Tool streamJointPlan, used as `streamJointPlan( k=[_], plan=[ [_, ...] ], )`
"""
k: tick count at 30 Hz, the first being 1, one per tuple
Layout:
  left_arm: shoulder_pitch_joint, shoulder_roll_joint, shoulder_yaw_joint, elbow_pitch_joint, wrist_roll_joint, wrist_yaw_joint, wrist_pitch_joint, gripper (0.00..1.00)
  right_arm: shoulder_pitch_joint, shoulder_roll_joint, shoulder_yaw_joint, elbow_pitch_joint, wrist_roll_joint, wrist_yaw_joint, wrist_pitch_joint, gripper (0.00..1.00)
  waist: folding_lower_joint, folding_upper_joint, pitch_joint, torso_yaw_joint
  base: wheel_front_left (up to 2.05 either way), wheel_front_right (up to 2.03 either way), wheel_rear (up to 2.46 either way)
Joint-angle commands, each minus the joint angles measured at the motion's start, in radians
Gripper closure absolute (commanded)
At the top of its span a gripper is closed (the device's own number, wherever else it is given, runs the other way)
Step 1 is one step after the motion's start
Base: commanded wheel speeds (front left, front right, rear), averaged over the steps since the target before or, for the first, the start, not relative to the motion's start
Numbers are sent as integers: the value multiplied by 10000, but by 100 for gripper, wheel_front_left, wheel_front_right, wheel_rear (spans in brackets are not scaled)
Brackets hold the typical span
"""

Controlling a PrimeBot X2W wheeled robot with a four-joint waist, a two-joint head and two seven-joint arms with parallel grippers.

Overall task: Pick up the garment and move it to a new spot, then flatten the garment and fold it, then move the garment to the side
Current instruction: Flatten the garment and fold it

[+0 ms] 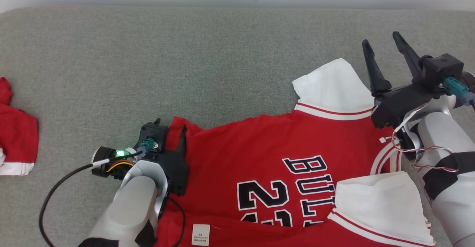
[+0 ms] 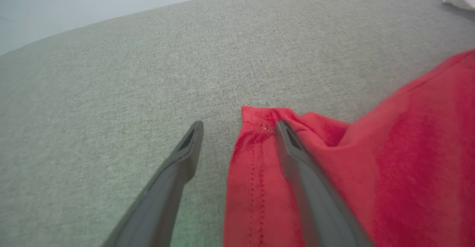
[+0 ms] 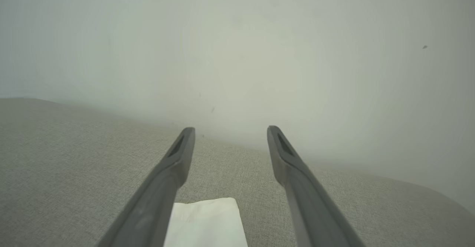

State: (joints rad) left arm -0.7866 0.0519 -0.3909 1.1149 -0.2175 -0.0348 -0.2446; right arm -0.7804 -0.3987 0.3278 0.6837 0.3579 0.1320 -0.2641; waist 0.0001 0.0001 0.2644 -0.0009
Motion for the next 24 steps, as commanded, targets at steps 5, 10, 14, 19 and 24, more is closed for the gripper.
streamJointPlan(
  k=[5,10,14,19,24],
  plan=[
    [79,-18,-609,-117,-452,181,299,27,-273,9,317,439,133,-28,2,0,-1,-1,-141,20,0,0,0],
    [-156,-14,-997,0,-653,260,694,100,-491,-61,568,760,252,-28,4,0,-1,-1,-168,-117,0,0,0],
    [-317,-11,-1089,59,-856,401,686,100,-646,-138,753,1076,433,-28,2,0,-1,-1,-177,-192,0,0,0],
    [-365,-12,-1114,113,-1148,540,500,100,-924,-260,1166,1862,887,-28,569,0,-1,-1,-187,-124,0,0,0],
    [-325,-10,-1187,22,-1373,610,275,100,-1469,-508,1903,2692,1471,-28,2287,0,-1,-1,-88,201,0,0,0]
  ],
)
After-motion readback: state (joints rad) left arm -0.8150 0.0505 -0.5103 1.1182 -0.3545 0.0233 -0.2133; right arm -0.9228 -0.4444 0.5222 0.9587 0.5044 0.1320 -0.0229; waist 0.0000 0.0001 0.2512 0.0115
